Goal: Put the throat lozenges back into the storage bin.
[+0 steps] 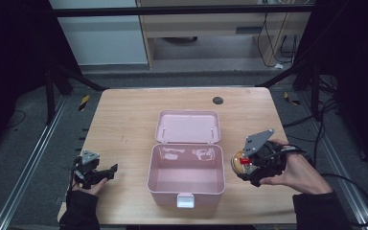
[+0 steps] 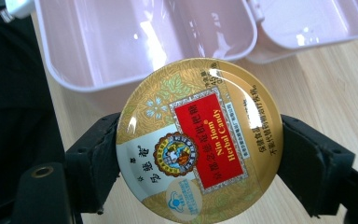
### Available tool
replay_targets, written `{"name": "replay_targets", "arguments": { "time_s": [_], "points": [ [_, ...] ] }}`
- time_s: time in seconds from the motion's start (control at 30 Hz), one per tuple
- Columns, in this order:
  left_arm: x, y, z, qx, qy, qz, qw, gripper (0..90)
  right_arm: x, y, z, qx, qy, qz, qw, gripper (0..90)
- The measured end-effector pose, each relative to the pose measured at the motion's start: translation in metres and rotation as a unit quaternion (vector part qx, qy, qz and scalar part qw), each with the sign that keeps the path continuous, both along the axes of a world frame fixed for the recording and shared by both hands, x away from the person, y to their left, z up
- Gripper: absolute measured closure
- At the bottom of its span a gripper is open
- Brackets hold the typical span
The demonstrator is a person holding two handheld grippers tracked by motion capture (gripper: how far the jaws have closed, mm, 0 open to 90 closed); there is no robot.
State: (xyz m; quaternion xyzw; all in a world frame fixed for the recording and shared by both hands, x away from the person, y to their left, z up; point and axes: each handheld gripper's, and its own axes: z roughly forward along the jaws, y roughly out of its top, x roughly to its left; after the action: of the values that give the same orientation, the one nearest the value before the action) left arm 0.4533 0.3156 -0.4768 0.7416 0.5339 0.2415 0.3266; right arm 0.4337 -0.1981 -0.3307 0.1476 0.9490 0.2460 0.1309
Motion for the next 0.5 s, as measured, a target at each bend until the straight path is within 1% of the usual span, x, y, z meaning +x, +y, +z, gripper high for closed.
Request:
{"name": "replay_targets", "arguments": {
  "time_s": [0.17,0.27,0.5],
  "points": [
    [0.0,0.0,0.0,-0.001,0.0,0.001,1.0,21.3,0.002,0.01,0.009,0.004,-0.009,0.006,0.9999,20.7],
    [0.0,0.001,0.0,-0.001,-0.001,0.001,1.0,21.3,0.003,0.016,0.014,0.007,-0.01,0.008,0.9999,20.7],
    [0.0,0.001,0.0,-0.001,-0.001,0.002,1.0,21.3,0.008,0.03,0.015,0.007,-0.005,0.017,0.9998,20.7]
  ]
}}
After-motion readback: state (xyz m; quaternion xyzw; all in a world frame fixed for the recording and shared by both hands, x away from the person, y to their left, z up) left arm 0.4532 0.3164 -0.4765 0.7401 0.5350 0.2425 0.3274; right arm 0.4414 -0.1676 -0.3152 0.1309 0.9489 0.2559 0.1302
